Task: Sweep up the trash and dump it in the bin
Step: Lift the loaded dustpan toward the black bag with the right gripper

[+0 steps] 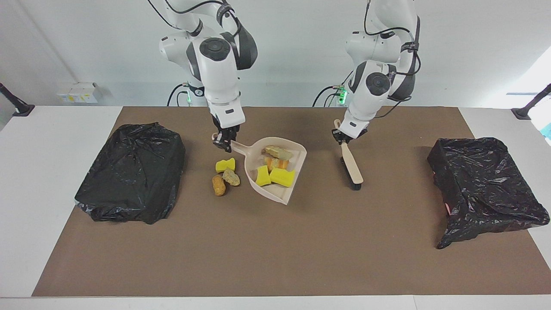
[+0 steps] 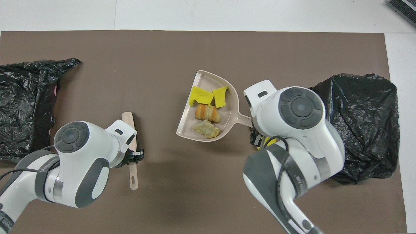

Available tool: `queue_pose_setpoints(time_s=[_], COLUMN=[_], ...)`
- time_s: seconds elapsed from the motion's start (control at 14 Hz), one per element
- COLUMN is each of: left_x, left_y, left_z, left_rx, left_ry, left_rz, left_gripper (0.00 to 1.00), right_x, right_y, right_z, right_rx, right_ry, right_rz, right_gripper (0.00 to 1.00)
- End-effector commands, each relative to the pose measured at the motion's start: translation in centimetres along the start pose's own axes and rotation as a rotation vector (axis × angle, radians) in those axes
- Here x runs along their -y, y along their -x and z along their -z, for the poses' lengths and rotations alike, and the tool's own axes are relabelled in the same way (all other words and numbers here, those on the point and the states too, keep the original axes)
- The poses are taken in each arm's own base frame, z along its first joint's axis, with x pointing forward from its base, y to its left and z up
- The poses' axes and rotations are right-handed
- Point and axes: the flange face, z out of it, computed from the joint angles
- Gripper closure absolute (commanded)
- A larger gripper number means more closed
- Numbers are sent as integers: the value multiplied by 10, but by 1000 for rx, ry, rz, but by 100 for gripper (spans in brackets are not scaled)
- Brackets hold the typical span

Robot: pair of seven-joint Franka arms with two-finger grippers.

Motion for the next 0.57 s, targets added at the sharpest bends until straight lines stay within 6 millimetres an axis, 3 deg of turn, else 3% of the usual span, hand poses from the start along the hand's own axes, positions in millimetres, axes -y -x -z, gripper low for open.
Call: queue_pose_setpoints(time_s=[0.0, 0.21, 0.36, 0.5], left_x=[-50, -96, -122, -130], left_y=[41, 94, 129, 144], left_z=[0, -2, -17, -18], left_rx=[-35, -44, -61, -75], left_ry=[-11, -13, 1, 20], left_rz=[20, -3, -7, -27], left_gripper=[100, 100, 100, 100], right_x=[-27, -51, -80, -97], right_y=[65, 143, 216, 291], right_z=[40, 57, 55, 53], right_rx=[-20, 12, 10, 29], right_ry=[-9, -54, -57, -54], right_rz=[-36, -47, -23, -14], right_gripper=[100, 100, 100, 100])
